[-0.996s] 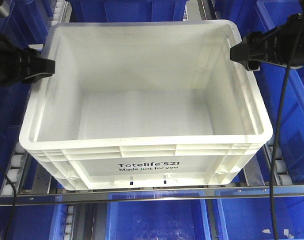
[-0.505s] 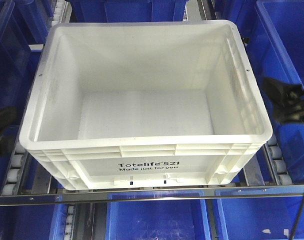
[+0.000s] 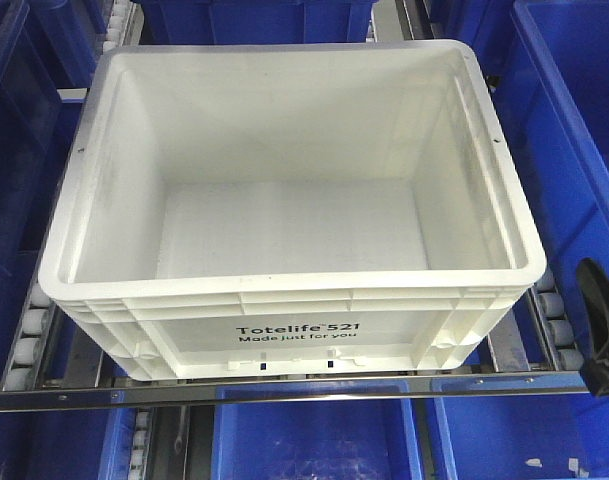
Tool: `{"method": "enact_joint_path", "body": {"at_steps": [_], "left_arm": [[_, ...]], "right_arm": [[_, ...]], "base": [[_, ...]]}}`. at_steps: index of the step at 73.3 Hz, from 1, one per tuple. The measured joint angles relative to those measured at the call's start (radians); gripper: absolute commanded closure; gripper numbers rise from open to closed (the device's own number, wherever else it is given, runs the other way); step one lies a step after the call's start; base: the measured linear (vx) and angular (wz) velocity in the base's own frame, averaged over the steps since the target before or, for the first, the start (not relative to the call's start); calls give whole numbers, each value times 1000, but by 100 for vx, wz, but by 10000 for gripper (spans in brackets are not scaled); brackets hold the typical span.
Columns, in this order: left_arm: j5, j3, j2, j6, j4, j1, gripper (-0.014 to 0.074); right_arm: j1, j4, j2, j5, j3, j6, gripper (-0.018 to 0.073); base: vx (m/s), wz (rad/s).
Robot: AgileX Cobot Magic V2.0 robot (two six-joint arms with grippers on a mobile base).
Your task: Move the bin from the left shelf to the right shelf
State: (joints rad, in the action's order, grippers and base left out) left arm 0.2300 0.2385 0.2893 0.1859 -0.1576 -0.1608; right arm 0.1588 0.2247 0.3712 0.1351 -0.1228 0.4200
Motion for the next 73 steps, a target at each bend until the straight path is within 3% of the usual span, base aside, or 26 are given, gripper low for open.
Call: {"method": "enact_joint_path", "body": {"at_steps": [11,30,34,38,45,47,73], "left_arm": [[-175,-56,51,-4,-14,0,290],[-197,-56,59,-4,-19,0,298],[-197,-56,59,-4,-20,0,335],[-197,-56,59,-4,-20,0,411],[-197,-56,59,-4,-21,0,591],[-197,-56,59,-4,-21,0,605],[-205,-56,59,-4,-21,0,604]], "right_arm": [[0,1,80,166,29,8,-31],[0,1,90,191,30,8,-6],[0,1,90,191,30,8,55],[0,1,90,192,30,8,175],[0,1,90,192,30,8,477],[0,1,90,192,30,8,570],[0,65,90,157,34,7,567]], "base": [[0,0],[0,0],[0,0],[0,0],[0,0],[0,0],[0,0]]}}
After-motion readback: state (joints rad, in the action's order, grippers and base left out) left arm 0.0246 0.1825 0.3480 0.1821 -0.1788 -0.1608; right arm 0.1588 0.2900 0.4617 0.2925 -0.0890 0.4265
